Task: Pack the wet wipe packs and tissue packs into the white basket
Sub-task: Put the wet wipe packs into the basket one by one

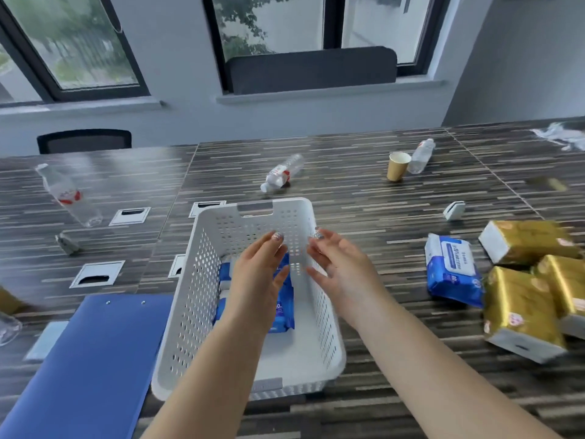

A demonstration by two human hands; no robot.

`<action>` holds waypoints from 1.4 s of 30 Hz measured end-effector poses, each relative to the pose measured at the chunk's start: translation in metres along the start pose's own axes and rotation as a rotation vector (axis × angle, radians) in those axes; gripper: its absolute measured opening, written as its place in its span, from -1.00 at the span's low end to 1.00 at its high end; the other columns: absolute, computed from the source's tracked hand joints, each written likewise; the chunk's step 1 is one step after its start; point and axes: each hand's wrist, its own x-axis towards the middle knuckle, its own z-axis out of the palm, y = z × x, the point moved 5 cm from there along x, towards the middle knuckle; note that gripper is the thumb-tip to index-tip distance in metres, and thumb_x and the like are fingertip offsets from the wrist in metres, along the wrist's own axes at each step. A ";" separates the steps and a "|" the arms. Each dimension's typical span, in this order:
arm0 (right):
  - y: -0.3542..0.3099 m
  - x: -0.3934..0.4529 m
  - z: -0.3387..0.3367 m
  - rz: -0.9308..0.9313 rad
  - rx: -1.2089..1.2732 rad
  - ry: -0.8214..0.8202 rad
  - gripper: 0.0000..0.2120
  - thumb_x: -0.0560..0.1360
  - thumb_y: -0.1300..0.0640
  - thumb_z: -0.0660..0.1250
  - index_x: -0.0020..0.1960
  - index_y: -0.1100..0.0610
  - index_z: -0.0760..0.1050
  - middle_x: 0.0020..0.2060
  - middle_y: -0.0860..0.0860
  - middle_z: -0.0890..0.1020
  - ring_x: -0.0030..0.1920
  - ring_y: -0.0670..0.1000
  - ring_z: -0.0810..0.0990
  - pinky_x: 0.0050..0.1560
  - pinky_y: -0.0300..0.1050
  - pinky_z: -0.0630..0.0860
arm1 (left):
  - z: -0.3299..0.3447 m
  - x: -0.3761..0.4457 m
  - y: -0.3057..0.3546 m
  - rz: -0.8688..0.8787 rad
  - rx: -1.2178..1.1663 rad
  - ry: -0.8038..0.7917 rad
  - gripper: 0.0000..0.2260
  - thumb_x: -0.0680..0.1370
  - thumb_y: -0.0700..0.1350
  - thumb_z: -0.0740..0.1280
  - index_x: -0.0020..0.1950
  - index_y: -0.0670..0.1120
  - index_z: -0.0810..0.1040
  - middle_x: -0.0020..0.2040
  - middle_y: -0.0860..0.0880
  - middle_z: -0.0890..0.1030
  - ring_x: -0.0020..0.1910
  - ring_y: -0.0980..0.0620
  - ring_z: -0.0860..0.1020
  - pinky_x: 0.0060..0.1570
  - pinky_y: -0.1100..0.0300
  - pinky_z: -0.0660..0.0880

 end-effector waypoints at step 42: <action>-0.038 0.144 -0.373 0.080 -0.502 0.454 -0.47 0.47 0.08 0.36 0.39 -0.07 0.31 0.22 -0.02 0.52 0.20 0.02 0.51 0.14 0.08 0.56 | 0.271 0.142 -0.266 -0.478 0.680 -0.125 -0.63 0.54 0.01 0.34 0.31 -0.09 0.45 0.25 0.00 0.52 0.35 -0.01 0.42 0.29 0.02 0.35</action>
